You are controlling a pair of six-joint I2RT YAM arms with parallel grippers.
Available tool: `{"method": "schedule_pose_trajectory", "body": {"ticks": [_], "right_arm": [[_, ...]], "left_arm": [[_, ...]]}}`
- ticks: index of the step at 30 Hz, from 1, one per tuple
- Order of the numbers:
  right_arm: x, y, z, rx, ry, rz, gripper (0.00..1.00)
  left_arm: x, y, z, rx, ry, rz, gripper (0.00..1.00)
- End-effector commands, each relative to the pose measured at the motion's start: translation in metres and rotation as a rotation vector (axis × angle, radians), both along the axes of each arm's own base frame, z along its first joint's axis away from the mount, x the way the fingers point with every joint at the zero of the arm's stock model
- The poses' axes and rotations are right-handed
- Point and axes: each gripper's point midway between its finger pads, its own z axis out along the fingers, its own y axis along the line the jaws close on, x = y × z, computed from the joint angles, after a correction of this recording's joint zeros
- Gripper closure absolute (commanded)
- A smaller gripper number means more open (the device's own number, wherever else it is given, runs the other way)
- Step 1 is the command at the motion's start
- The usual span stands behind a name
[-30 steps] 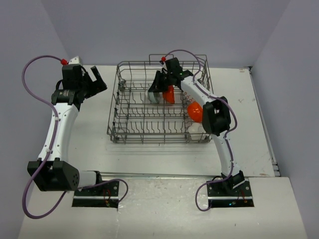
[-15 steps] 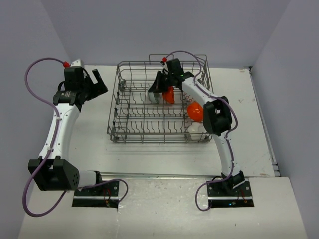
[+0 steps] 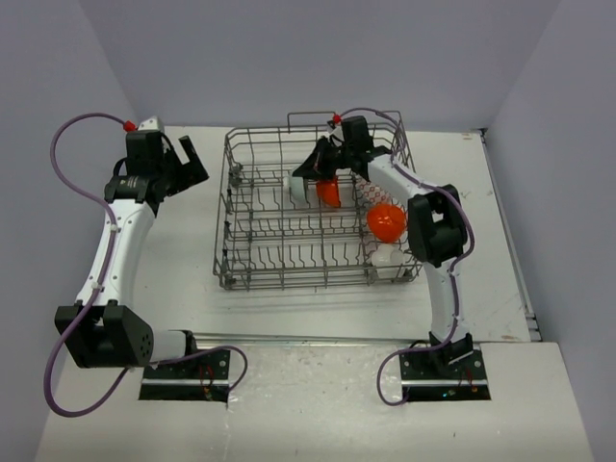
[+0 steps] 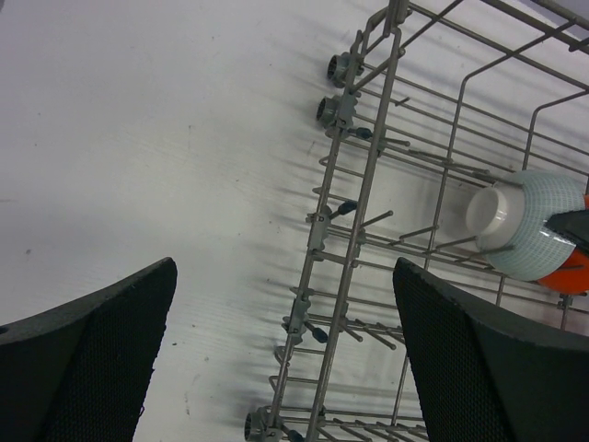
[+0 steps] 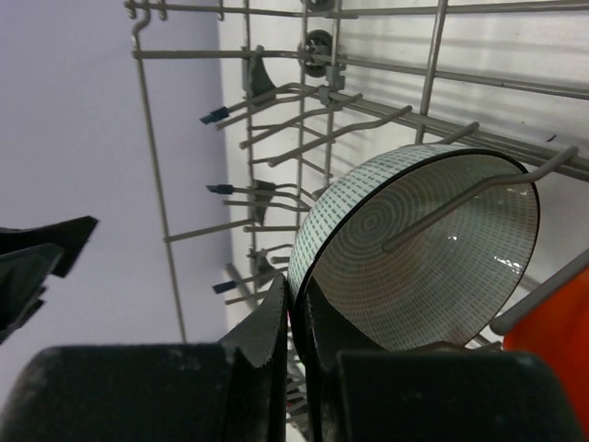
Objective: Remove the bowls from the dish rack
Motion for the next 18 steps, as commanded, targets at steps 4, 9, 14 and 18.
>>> {"method": "schedule_pose_trajectory", "body": {"ticks": [4,9,14,18], "right_arm": [[-0.007,-0.004,0.101,0.307,-0.02,0.047,1.0],[-0.01,-0.008,0.115,0.446,0.041,0.074,1.0],[-0.012,-0.011,0.136,0.563,0.012,0.131,1.0],[-0.018,-0.011,0.151,0.612,0.01,0.183,1.0]], "left_arm": [[0.003,0.004,0.004,0.048,-0.025,-0.008,0.0],[0.001,0.007,0.002,0.065,-0.018,-0.004,0.0],[0.001,0.007,0.001,0.065,-0.018,-0.006,0.0],[0.004,0.005,0.002,0.051,-0.028,-0.01,0.0]]}}
